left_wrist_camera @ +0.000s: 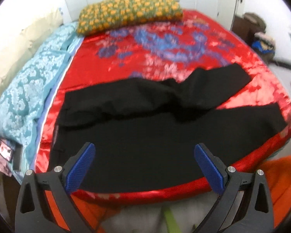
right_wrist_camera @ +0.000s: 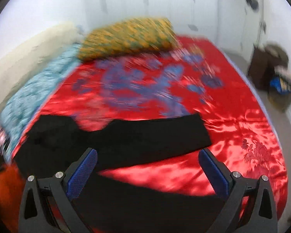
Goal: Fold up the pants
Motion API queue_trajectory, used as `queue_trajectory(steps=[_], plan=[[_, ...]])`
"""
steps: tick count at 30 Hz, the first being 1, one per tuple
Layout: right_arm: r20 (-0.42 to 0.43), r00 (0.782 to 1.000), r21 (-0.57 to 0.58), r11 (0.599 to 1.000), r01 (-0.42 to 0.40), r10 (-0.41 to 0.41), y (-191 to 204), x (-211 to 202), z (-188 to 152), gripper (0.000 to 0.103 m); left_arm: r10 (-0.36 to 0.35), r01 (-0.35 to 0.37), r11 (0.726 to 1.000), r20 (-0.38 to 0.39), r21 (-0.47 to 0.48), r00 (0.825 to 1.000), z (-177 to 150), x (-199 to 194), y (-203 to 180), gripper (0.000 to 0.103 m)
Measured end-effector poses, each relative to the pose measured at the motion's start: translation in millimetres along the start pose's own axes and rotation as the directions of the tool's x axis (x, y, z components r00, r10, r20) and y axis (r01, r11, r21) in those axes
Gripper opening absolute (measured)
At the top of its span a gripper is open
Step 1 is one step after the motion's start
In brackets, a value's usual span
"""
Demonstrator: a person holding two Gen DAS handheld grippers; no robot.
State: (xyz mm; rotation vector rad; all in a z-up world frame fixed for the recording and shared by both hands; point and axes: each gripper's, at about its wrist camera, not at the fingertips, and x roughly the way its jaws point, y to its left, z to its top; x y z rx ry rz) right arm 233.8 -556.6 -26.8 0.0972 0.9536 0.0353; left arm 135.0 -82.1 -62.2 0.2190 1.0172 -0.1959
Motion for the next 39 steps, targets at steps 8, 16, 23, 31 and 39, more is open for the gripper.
queue_trajectory(steps=[8, 16, 23, 31, 39], plan=[[-0.320, 0.945, 0.160, 0.987, -0.009, 0.060, -135, 196, 82, 0.078, 0.102, -0.108, 0.993, -0.122, -0.040, 0.987, 8, 44, 6, 0.102], [-0.467, 0.883, 0.042, 0.999, -0.030, 0.046, -138, 275, 88, 0.019, 0.093, -0.105, 0.994, -0.251, -0.036, 0.963, 13, 92, 0, 0.102], [-0.235, 0.971, -0.042, 0.999, 0.023, -0.033, -140, 215, 146, 0.012, 0.116, -0.124, 0.992, -0.209, -0.022, 0.971, 17, 95, -8, 0.102], [-0.055, 0.968, 0.124, 0.960, 0.252, -0.247, -182, 213, 150, 0.013, 0.186, -0.204, 0.973, -0.154, -0.108, 0.970, 36, 106, 18, 0.102], [-0.018, 0.968, 0.238, 0.939, 0.247, -0.250, -174, 225, 121, 0.063, 0.418, -0.423, 0.898, -0.066, -0.123, 0.906, 102, 211, 81, 0.102]])
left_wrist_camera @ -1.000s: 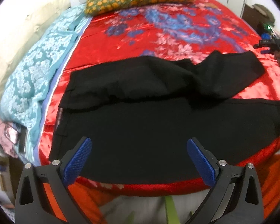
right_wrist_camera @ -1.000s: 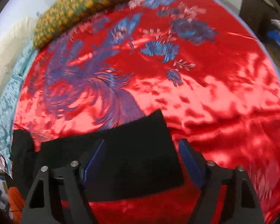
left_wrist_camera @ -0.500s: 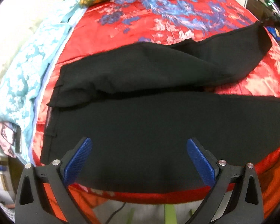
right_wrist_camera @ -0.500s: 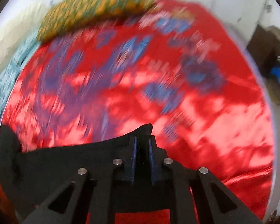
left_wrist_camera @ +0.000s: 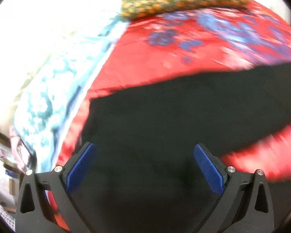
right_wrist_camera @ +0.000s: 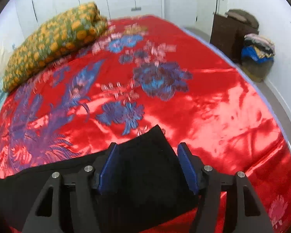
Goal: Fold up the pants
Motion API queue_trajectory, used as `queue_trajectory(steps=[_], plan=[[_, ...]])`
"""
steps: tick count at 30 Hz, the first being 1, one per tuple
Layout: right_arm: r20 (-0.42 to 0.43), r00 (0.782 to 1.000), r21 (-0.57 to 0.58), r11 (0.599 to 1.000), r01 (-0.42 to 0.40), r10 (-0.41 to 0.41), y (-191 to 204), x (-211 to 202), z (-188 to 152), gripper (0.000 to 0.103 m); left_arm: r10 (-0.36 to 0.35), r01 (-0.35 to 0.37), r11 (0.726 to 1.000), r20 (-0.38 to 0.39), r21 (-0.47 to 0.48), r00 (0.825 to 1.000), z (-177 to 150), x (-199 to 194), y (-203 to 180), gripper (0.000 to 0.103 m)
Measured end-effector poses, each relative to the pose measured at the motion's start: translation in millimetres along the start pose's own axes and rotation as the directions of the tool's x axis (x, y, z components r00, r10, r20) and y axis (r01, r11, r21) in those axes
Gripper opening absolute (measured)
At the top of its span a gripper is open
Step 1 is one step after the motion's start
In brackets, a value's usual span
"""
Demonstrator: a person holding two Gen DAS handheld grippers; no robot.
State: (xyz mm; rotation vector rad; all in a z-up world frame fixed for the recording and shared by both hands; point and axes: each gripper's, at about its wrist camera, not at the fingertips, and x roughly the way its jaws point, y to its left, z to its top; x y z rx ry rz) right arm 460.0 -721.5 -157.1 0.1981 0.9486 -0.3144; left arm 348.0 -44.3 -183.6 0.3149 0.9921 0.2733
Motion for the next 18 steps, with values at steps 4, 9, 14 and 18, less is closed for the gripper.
queue_trajectory(steps=[4, 9, 14, 18], plan=[[-0.063, 0.925, 0.033, 0.927, -0.372, 0.374, 24, -11, -14, 0.067, 0.145, -0.145, 0.989, -0.022, -0.033, 0.989, 33, 95, 4, 0.102], [-0.280, 0.907, 0.048, 0.949, -0.313, 0.313, 32, 37, -45, 0.062, 0.306, -0.310, 0.941, -0.048, -0.138, 0.951, 32, 147, 37, 0.103], [-0.136, 0.975, 0.187, 0.971, -0.146, 0.173, -24, 31, -43, 0.052, 0.335, -0.339, 0.931, -0.051, -0.135, 0.941, 36, 159, 41, 0.103], [-0.085, 0.984, 0.179, 0.974, -0.137, 0.154, -17, -8, -48, 0.068, 0.320, -0.323, 0.945, -0.042, -0.059, 0.946, 38, 145, 37, 0.103]])
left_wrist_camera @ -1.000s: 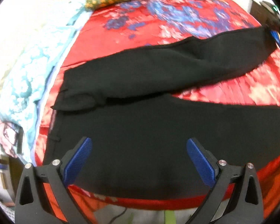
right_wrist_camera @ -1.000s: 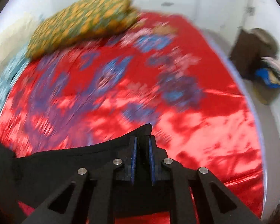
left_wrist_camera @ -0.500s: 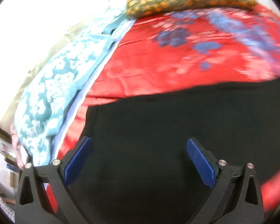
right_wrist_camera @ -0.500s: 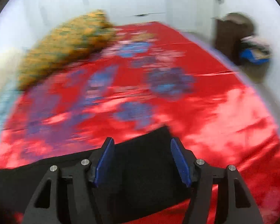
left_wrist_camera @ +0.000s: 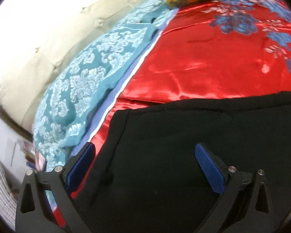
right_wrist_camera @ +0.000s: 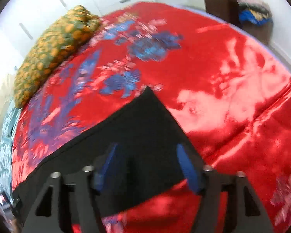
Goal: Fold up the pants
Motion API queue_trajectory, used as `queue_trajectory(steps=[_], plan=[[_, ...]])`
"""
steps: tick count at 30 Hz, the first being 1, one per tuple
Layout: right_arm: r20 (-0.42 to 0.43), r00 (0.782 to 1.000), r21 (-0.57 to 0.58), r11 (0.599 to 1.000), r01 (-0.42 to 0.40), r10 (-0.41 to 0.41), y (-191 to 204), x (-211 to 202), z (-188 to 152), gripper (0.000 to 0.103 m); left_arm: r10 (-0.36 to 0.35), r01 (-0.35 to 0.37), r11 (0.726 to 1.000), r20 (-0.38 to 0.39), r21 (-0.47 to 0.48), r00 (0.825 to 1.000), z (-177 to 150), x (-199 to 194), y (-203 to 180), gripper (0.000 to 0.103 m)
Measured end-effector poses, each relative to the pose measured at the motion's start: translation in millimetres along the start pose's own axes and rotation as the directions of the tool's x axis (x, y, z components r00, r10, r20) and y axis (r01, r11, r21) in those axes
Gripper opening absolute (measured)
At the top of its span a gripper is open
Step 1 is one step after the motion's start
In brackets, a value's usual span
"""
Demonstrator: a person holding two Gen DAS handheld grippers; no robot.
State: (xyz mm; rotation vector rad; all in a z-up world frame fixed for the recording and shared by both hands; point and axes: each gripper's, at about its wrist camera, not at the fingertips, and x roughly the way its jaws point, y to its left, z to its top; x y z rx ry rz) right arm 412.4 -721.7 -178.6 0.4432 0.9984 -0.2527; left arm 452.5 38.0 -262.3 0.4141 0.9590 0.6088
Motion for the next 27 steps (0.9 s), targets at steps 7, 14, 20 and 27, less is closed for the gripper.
queue_trajectory(steps=[7, 14, 20, 27], plan=[[0.030, 0.993, -0.169, 0.980, -0.104, 0.111, 54, -111, -112, 0.084, -0.267, 0.256, 0.960, 0.092, 0.113, 0.959, -69, -100, 43, 0.102], [-0.147, 0.985, -0.190, 0.975, -0.118, 0.090, 77, -132, -280, 0.085, -0.455, 0.446, 0.858, -0.027, 0.256, 0.890, -177, -154, 18, 0.103], [-0.032, 0.985, -0.183, 0.970, 0.158, -0.167, 5, -149, -304, 0.084, -0.490, 0.500, 0.846, -0.100, 0.186, 0.866, -187, -145, 43, 0.103], [0.039, 0.935, 0.123, 0.930, 0.345, -0.352, -75, -185, -294, 0.084, -0.410, 0.411, 0.911, -0.218, -0.044, 0.885, -196, -107, 105, 0.103]])
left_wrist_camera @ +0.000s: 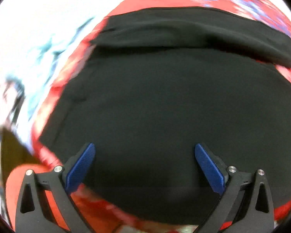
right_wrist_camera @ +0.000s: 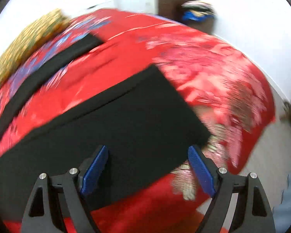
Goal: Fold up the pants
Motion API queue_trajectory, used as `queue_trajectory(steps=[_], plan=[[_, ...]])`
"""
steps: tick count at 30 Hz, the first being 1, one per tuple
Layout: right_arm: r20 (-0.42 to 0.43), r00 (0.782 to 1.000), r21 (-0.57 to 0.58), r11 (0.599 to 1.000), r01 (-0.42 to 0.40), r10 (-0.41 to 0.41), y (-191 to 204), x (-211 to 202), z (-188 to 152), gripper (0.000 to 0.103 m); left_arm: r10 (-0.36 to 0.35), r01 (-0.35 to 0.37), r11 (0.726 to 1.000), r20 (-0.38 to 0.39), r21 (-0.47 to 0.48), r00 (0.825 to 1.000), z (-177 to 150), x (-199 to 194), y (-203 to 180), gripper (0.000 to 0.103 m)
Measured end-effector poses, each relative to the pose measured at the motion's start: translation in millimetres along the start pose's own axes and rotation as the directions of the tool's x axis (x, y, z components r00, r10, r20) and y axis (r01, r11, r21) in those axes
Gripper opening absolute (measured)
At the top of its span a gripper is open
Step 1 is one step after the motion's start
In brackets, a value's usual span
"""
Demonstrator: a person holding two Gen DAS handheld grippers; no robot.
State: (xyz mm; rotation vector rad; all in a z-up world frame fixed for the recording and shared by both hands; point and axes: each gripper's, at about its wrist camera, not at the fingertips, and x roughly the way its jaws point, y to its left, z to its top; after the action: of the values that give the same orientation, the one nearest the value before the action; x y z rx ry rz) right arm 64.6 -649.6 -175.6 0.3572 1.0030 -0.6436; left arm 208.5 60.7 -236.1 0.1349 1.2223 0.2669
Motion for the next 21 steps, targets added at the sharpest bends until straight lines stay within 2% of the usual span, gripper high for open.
queue_trajectory(steps=[2, 4, 5, 7, 10, 12, 14, 17, 19, 21], plan=[[0.034, 0.999, 0.012, 1.000, -0.007, 0.006, 10, -12, 0, 0.084, 0.013, -0.013, 0.998, 0.006, -0.065, 1.000, -3, 0, 20, 0.103], [0.076, 0.993, -0.031, 0.996, -0.087, 0.089, 38, -32, -3, 0.084, 0.013, -0.011, 0.997, 0.022, -0.074, 1.000, -2, -1, 28, 0.102], [0.082, 0.989, -0.055, 0.991, -0.119, 0.123, 44, -36, -7, 0.085, 0.015, -0.013, 0.999, 0.041, -0.050, 0.999, -2, -2, 25, 0.102], [0.060, 0.969, -0.146, 0.963, -0.228, 0.239, 86, -43, -13, 0.088, 0.041, -0.044, 0.999, 0.090, 0.030, 0.995, -4, -3, 10, 0.103], [-0.018, 0.950, -0.274, 0.912, -0.305, 0.312, 145, -44, -36, 0.088, 0.059, -0.067, 0.995, 0.112, 0.073, 0.992, -10, -3, 3, 0.103], [-0.067, 0.943, -0.334, 0.883, -0.329, 0.326, 173, -40, -51, 0.088, 0.035, -0.037, 0.999, 0.081, 0.030, 0.996, -11, -1, 15, 0.103], [-0.115, 0.938, -0.382, 0.857, -0.345, 0.326, 196, -39, -66, 0.088, 0.011, -0.010, 0.999, 0.032, -0.051, 0.999, -10, 2, 38, 0.103], [-0.139, 0.939, -0.430, 0.835, -0.344, 0.315, 205, -35, -76, 0.088, -0.070, 0.064, 0.979, -0.022, -0.191, 0.997, -17, 2, 71, 0.103], [-0.132, 0.941, -0.458, 0.823, -0.336, 0.311, 208, -35, -77, 0.088, -0.056, 0.052, 0.973, -0.011, -0.225, 0.998, -19, -6, 80, 0.102], [-0.125, 0.937, -0.468, 0.814, -0.345, 0.325, 211, -44, -89, 0.088, -0.074, 0.079, 0.974, 0.028, -0.211, 0.997, -15, -17, 77, 0.102]])
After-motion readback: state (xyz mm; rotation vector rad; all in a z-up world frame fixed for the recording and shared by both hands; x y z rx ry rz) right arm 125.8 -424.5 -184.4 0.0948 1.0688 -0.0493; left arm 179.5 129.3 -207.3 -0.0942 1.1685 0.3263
